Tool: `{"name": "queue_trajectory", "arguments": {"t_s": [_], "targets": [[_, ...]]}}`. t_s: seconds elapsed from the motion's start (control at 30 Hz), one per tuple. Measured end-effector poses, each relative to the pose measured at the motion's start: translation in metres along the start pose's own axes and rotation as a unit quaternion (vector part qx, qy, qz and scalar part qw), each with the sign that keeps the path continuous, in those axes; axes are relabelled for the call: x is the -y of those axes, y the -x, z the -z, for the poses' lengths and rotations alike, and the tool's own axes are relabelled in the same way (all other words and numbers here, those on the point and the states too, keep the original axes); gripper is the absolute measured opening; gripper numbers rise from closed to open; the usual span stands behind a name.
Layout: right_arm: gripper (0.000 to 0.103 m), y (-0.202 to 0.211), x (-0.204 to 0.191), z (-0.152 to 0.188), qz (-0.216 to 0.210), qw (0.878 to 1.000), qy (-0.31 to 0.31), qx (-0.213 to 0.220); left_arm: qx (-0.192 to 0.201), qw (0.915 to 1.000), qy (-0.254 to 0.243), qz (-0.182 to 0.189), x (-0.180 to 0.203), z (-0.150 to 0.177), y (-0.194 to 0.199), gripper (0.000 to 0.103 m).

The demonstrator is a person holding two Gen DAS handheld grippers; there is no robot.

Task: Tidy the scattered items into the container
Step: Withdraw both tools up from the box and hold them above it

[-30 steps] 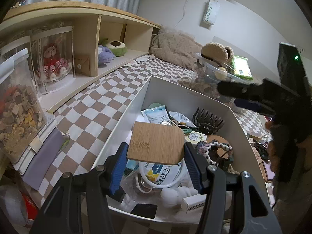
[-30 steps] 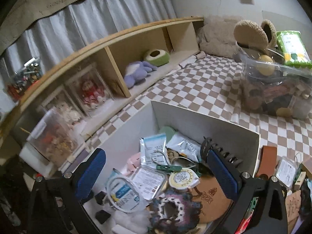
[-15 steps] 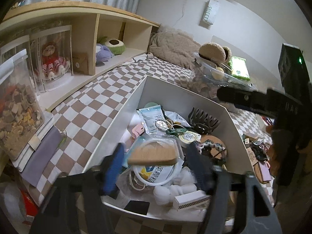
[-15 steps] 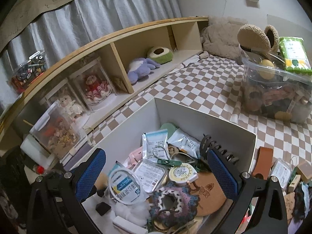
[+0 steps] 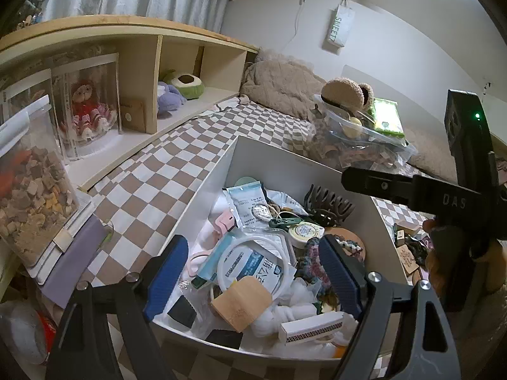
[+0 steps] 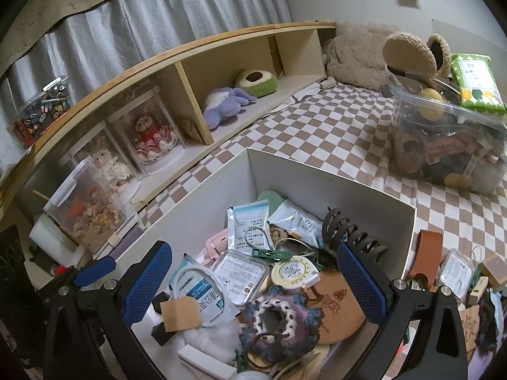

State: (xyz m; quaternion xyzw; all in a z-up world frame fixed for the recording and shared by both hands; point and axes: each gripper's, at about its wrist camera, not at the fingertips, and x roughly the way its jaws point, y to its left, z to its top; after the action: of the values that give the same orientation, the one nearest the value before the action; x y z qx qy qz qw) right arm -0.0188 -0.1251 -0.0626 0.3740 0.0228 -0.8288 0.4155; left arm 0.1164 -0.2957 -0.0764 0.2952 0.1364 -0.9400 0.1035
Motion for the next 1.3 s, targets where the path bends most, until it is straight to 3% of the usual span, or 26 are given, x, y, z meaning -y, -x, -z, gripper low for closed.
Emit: {"name": "queue_trajectory", "arguments": {"t_s": [0.23,0.87,1.3], "targets": [[0.103,0.005,0.001,0.004,0.003,1.000,0.003,0.004,0.007,0.9999,-0.008,-0.003,0.003,0.000,0.004,0.103],[0.103,0.067,0.025,0.028,0.037,0.998,0.007,0.042,0.023,0.9988,-0.036,-0.023,0.038,-0.002,0.025,0.103],[0.103,0.110,0.041,0.058,0.075,0.995,0.013,0.069,0.037,0.9979,-0.050,-0.016,0.060,0.008,0.037,0.103]]}}
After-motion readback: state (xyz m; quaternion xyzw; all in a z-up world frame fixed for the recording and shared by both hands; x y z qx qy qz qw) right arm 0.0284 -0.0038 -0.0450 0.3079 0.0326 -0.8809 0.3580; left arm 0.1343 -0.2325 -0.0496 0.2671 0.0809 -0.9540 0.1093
